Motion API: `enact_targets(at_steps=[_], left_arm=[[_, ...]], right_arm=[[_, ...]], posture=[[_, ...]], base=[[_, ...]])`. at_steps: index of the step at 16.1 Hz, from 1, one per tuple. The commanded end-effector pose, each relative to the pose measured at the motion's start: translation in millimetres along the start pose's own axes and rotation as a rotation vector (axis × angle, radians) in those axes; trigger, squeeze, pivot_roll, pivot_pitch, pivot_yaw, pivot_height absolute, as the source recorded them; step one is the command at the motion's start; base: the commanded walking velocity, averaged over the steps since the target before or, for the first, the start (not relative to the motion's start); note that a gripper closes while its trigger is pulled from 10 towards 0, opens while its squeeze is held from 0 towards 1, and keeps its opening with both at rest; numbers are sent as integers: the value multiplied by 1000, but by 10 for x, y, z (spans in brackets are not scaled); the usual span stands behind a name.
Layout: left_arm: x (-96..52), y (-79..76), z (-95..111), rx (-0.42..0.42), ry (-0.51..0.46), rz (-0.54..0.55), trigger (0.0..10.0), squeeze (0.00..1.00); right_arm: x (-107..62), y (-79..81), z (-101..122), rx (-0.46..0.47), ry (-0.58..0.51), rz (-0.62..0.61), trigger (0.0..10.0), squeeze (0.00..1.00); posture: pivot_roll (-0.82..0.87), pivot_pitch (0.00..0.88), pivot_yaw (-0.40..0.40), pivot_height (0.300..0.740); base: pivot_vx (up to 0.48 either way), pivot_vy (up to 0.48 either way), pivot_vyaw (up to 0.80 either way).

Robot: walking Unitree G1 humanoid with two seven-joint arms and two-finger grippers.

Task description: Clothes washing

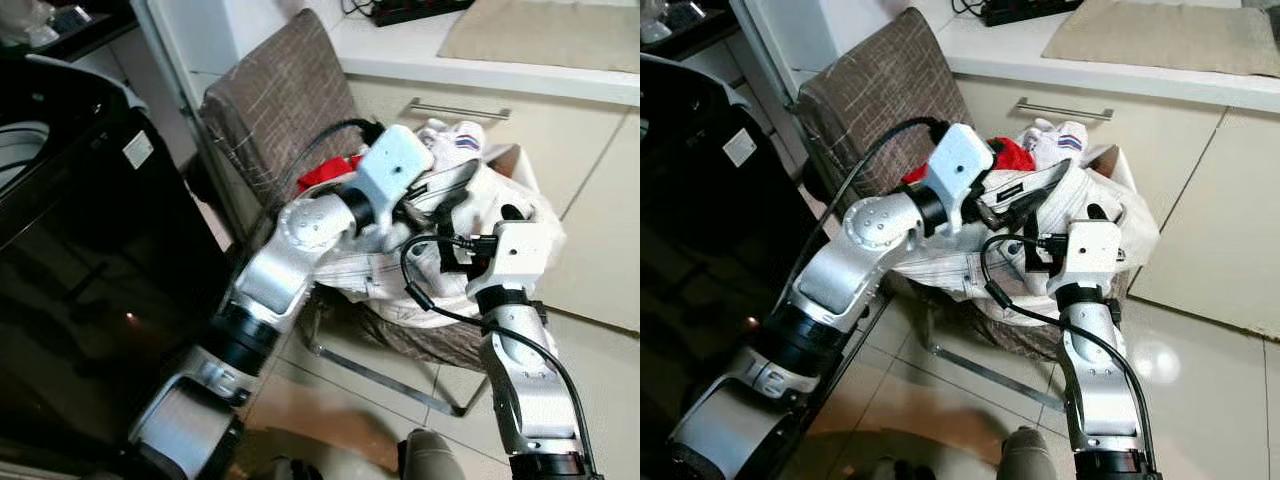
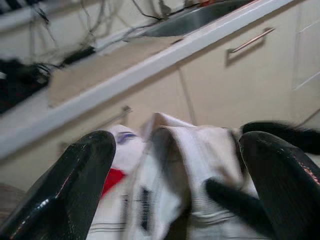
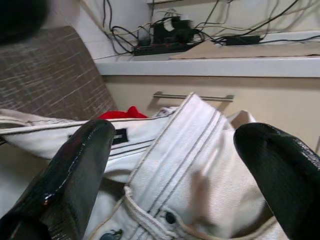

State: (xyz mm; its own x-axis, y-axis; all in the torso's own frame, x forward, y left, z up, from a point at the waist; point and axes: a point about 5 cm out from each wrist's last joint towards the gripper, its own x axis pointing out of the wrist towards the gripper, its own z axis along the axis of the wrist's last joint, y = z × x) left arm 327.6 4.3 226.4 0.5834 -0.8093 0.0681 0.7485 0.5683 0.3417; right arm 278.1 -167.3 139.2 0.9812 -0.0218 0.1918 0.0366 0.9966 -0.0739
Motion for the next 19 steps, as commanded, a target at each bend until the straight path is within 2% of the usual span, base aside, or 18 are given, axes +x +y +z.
enact_targets(at_steps=[1,2,3,5,6,7,8,11,12,13,14,15,16,19], left_arm=[[-77,121,-26,53,10,62,10000,0],[-116,212,-76,-1,37,114,10000,0],[-184,375,-197,-146,90,221,10000,0],[-307,585,-401,-315,129,410,10000,0],[-385,627,-565,-348,176,499,10000,0],[-419,604,-655,-346,199,521,10000,0],[-411,564,-644,-306,181,506,10000,0],[-391,534,-581,-252,139,502,10000,0],[-394,545,-516,-200,102,496,10000,0],[-434,579,-410,-95,52,485,10000,0],[-470,623,-359,-94,28,481,10000,0],[-577,720,-226,22,13,395,10000,0],[-613,741,-206,59,25,362,10000,0],[-894,791,-213,151,142,139,10000,0]], right_arm=[[57,13,70,7,-33,-3,10000,0],[76,3,109,5,-52,-11,10000,0],[104,-23,172,-1,-84,-29,10000,0],[116,-59,232,-26,-127,-49,10000,0],[82,-87,257,-49,-158,-76,10000,0],[38,-107,259,-63,-176,-94,10000,0],[7,-121,224,-66,-159,-110,10000,0],[-10,-117,193,-65,-149,-111,10000,0],[-11,-119,192,-67,-152,-114,10000,0],[-15,-121,192,-70,-155,-116,10000,0],[-18,-124,189,-70,-154,-116,10000,0],[-28,-134,175,-67,-147,-117,10000,0],[-32,-133,171,-66,-145,-117,10000,0],[-45,-139,150,-43,-134,-110,10000,0]], posture=[[-284,59,157,740],[-282,55,157,740],[-281,52,157,740],[-278,48,154,740],[-274,47,150,740],[-274,47,150,740],[-273,48,146,740],[-278,52,147,740],[-284,54,151,740],[-286,55,153,740],[-287,57,153,740],[-287,57,153,740],[-279,61,154,740],[-264,68,149,740]], base=[[0,0,0],[0,0,0],[0,0,0],[0,0,0],[0,0,0],[0,0,0],[0,0,0],[0,0,0],[0,0,0],[0,0,0],[0,0,0],[0,0,0],[0,0,0],[0,0,0]])
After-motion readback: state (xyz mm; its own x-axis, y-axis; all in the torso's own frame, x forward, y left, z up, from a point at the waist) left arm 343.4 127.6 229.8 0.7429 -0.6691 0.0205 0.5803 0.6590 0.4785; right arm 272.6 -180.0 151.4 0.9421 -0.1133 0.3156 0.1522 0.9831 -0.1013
